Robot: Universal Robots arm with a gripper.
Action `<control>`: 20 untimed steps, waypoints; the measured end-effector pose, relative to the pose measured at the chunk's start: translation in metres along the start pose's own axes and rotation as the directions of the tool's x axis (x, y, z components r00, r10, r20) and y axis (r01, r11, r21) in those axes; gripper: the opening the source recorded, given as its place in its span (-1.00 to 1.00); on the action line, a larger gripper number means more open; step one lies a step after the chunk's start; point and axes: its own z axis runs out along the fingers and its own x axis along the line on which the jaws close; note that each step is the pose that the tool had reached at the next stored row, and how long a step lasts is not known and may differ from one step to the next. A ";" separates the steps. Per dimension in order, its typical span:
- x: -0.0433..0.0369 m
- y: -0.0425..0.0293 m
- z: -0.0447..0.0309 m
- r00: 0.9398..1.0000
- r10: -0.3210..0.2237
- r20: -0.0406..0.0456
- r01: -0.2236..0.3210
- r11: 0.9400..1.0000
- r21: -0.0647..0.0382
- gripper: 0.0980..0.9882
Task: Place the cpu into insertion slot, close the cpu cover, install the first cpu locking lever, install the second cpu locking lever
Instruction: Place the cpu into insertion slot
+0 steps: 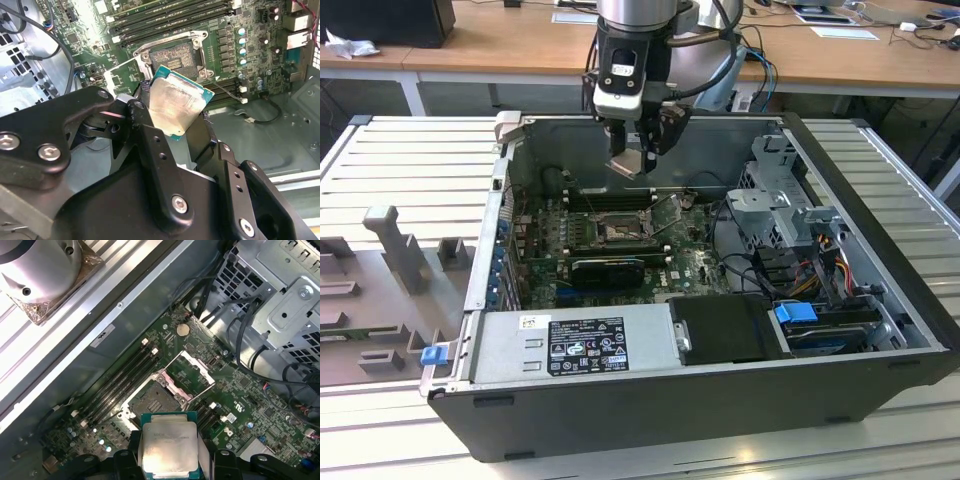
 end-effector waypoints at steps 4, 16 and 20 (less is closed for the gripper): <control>0.0000 0.0000 0.0001 1.000 0.029 0.003 -0.029 1.000 -0.001 -0.03; -0.0002 -0.0006 0.0072 0.998 0.065 0.006 -0.065 0.998 -0.001 -0.03; -0.0002 -0.0008 0.0090 0.998 0.068 0.006 -0.068 0.998 -0.001 -0.03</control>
